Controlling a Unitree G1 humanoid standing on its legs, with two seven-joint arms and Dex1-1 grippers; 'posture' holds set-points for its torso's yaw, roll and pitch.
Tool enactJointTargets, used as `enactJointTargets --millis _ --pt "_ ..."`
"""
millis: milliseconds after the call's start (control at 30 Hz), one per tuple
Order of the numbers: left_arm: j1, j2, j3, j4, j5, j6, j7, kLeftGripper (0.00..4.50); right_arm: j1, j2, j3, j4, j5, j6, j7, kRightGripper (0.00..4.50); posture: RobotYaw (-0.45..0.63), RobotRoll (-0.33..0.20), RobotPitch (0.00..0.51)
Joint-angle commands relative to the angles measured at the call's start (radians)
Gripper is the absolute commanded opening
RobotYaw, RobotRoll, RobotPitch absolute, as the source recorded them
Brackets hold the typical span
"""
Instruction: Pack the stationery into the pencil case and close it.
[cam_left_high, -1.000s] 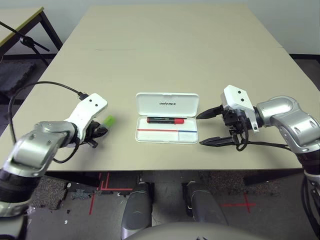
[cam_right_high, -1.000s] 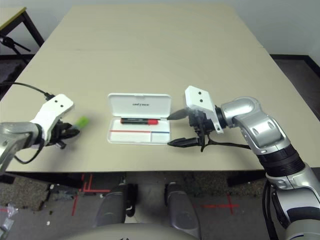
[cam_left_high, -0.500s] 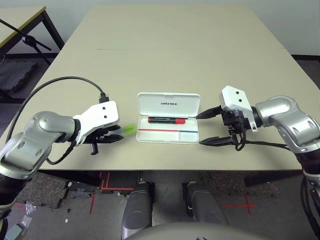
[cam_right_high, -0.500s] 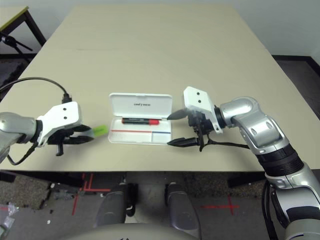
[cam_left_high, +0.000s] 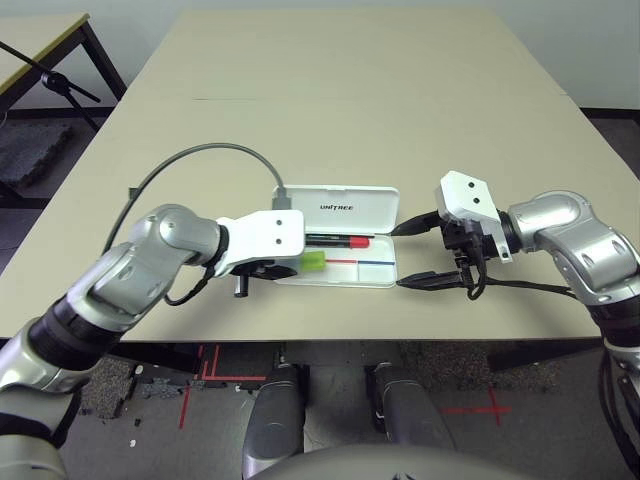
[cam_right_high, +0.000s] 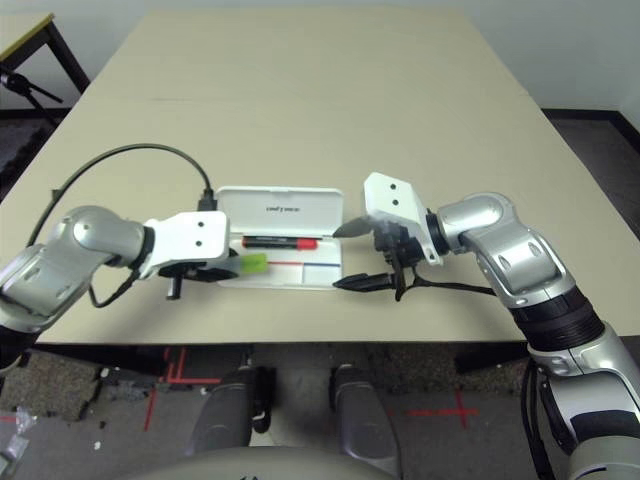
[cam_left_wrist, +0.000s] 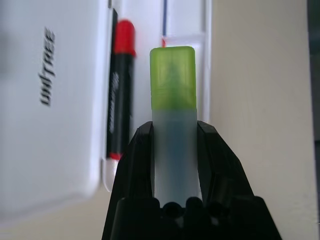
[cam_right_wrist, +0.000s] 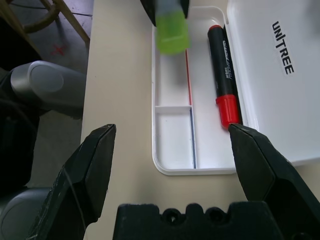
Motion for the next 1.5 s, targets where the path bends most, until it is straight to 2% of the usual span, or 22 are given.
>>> enactJointTargets --millis 33,700,1100,1400,1500 --pt "-0.025 -0.028 -0.050 0.034 0.034 -0.012 -0.028 1.09 0.012 -0.004 0.004 -0.008 -0.007 -0.006 -0.004 4.50 0.01 0.000 0.120" --pt "-0.017 -0.121 -0.095 0.112 0.091 -0.032 -0.041 1.09 0.039 -0.021 0.000 -0.019 -0.017 -0.015 -0.027 4.50 -0.03 0.000 0.118" --pt "-0.007 -0.099 -0.087 0.108 0.103 -0.034 -0.056 1.09 0.038 -0.019 0.002 -0.020 -0.018 -0.016 -0.036 4.50 -0.03 0.000 0.116" --pt "-0.008 -0.103 -0.048 0.079 0.081 -0.015 -0.053 4.48 0.031 -0.013 0.004 -0.012 -0.025 -0.019 -0.038 4.50 -0.03 0.000 0.109" --pt "-0.001 -0.096 -0.011 0.048 0.048 -0.025 -0.065 4.48 0.032 -0.014 0.002 -0.015 -0.023 -0.016 -0.037 4.50 -0.03 0.000 0.103"
